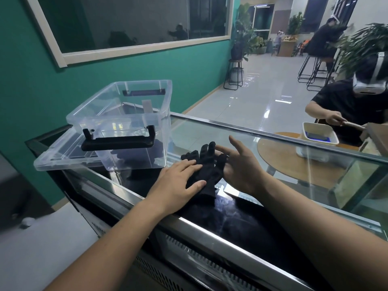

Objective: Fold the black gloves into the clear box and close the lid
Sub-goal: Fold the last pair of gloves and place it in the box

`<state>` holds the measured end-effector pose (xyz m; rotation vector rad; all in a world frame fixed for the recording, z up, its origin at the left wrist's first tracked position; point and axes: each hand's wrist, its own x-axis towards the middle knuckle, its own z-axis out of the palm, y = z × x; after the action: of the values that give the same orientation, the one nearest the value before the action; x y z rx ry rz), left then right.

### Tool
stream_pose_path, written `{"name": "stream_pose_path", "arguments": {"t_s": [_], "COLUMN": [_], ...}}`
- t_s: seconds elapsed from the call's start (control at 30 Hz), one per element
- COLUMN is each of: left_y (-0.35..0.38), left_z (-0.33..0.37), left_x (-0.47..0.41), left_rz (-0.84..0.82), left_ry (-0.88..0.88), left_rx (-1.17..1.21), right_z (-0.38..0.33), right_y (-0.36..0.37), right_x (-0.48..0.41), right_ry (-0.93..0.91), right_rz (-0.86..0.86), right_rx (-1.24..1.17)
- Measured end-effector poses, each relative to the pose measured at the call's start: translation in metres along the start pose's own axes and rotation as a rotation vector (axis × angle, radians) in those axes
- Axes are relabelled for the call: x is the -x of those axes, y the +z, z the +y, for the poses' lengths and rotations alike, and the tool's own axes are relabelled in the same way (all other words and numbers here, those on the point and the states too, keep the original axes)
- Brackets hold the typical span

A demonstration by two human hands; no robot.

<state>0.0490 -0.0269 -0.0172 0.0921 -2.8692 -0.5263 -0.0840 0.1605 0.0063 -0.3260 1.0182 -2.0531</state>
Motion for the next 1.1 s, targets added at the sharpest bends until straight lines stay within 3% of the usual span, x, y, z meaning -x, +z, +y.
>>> {"name": "stream_pose_path", "arguments": {"t_s": [0.17,0.33,0.53,0.9,1.1], "left_y": [-0.001,-0.004,-0.005,0.001,0.0], "left_z": [0.003,0.005,0.012,0.008,0.007], "left_x": [-0.002,0.0,0.003,0.002,0.008], "left_rz": [-0.044,-0.012,-0.003,0.083,0.228], "left_ry": [-0.046,-0.099,-0.173,-0.221,-0.026], "left_rx": [-0.035,-0.018,-0.012,0.014,0.03], "right_z": [0.0,0.01,0.018,0.014,0.014], "right_y": [0.0,-0.009,-0.007,-0.015,-0.016], "right_x": [-0.005,-0.001,0.0,-0.001,0.0], "right_ry": [-0.135,-0.402,-0.397,-0.458,-0.548], "right_rz": [0.205,0.342,0.328,0.488,0.5], "right_rx": [0.2,1.008,1.598,1.67,1.631]}}
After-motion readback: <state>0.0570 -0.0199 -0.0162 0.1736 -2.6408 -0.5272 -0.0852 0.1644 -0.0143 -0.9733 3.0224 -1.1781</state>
